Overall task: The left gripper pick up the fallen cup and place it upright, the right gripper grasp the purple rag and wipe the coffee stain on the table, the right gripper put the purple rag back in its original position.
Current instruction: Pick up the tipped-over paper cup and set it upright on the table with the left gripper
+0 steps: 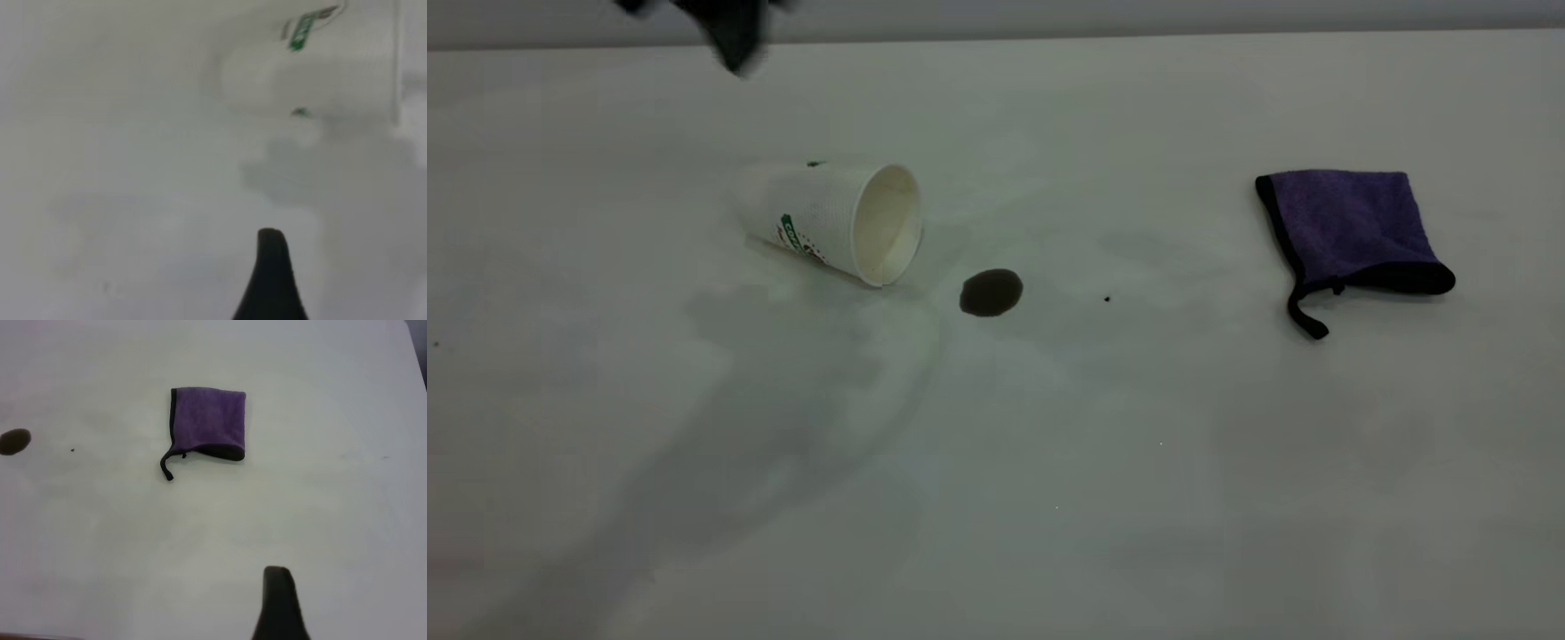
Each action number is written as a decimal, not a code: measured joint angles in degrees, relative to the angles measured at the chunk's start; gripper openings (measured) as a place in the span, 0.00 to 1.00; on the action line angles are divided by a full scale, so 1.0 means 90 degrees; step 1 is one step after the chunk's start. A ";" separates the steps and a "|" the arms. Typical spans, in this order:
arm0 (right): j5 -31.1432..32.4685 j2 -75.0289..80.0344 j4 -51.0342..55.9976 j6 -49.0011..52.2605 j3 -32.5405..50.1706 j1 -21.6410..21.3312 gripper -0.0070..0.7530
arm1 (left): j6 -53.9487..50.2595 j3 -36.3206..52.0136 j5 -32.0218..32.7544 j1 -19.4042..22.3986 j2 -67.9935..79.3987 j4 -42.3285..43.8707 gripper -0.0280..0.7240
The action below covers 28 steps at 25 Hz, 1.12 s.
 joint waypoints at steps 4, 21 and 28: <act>0.0000 0.0000 0.0000 0.0000 0.0000 0.0000 0.77 | -0.0551 -0.0549 0.0000 -0.0437 0.0979 0.0550 0.89; 0.0000 0.0000 0.0000 0.0000 0.0000 0.0000 0.77 | -0.1491 -0.2571 0.0389 -0.0686 0.3734 0.2033 0.85; 0.0000 0.0000 0.0000 0.0000 0.0000 0.0000 0.77 | -0.1714 -0.2657 0.0888 -0.0686 0.4136 0.3006 0.73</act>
